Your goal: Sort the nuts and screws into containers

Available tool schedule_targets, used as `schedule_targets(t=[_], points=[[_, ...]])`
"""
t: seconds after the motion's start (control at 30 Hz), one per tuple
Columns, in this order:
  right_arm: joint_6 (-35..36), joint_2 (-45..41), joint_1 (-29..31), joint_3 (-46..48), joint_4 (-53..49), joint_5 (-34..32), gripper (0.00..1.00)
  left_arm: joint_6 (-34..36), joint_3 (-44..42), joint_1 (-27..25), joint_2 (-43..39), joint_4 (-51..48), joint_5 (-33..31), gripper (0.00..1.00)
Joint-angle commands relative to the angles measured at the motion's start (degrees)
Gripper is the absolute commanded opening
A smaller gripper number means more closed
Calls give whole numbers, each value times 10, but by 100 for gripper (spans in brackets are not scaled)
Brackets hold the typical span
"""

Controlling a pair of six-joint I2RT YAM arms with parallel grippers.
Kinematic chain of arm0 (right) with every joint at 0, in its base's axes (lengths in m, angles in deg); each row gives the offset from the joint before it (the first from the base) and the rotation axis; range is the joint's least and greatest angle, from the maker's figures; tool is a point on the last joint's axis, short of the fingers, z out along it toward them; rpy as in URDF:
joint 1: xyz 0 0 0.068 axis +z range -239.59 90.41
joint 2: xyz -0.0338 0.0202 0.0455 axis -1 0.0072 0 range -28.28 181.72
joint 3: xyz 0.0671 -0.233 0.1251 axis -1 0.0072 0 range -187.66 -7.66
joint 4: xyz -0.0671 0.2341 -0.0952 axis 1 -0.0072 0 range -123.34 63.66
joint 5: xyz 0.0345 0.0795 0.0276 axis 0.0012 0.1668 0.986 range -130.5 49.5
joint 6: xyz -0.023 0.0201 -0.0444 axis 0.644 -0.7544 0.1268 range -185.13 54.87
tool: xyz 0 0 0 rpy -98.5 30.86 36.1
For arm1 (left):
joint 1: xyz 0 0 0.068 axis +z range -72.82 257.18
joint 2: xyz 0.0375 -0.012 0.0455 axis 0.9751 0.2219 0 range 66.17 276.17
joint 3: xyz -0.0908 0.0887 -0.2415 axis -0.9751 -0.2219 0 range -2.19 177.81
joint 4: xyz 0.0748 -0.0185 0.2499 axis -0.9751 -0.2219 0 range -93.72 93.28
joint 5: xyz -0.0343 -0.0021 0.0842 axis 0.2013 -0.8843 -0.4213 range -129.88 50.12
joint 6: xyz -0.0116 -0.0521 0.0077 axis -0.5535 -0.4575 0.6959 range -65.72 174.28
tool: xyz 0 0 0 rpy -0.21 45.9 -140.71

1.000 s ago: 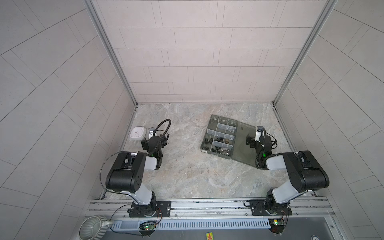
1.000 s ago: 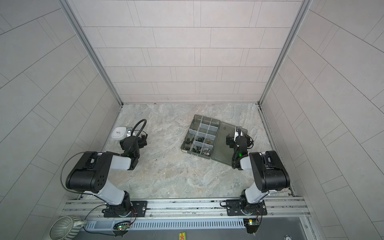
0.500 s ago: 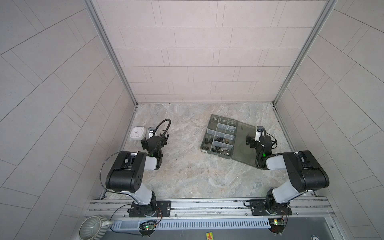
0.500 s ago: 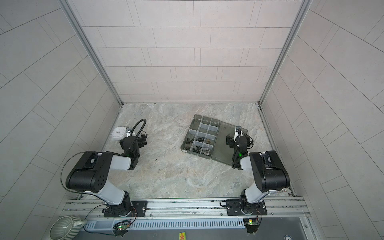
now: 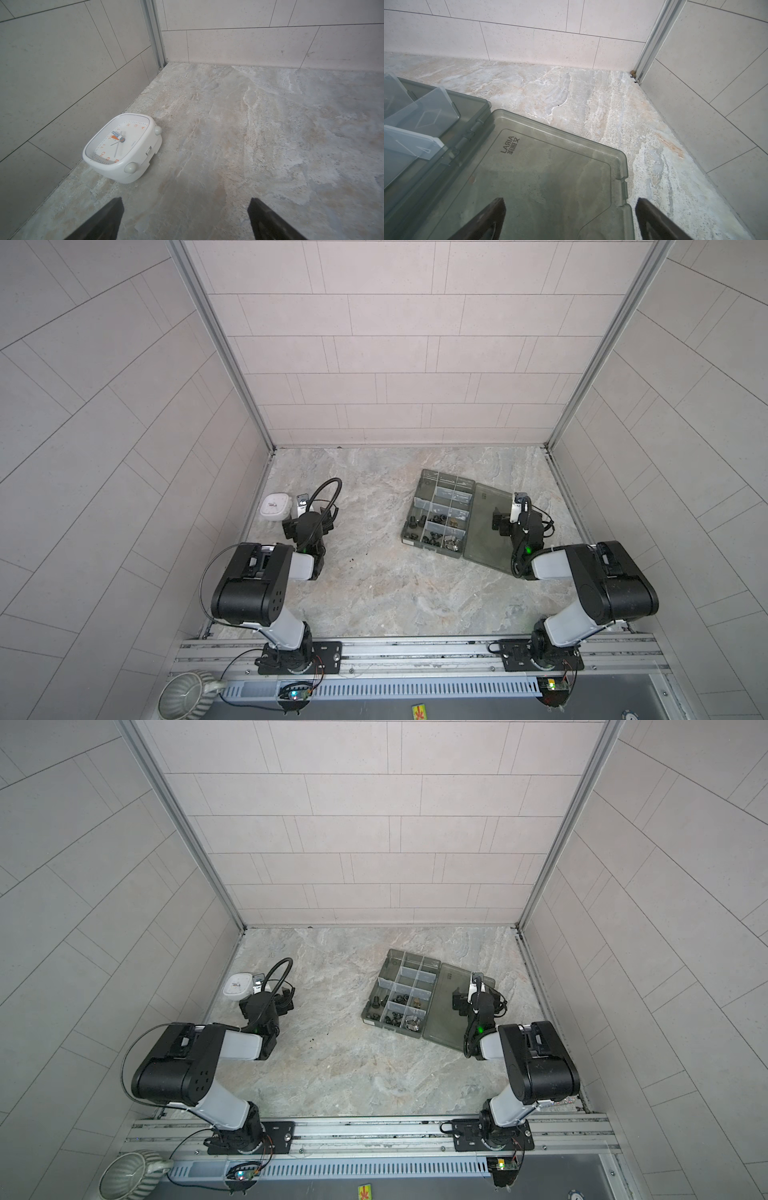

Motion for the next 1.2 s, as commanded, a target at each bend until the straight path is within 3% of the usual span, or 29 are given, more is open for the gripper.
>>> schedule_targets(t=[0.0,0.93,1.17], points=[[6,4,2,1,11,4,99,1,-2,1,-2,17,0,100],[11,-21,9,20,28,-11,99,5,1,-5,0,15,-10,100],[21,-169,9,-2,-156,14,99,7,3,-7,-1,10,-13,100]])
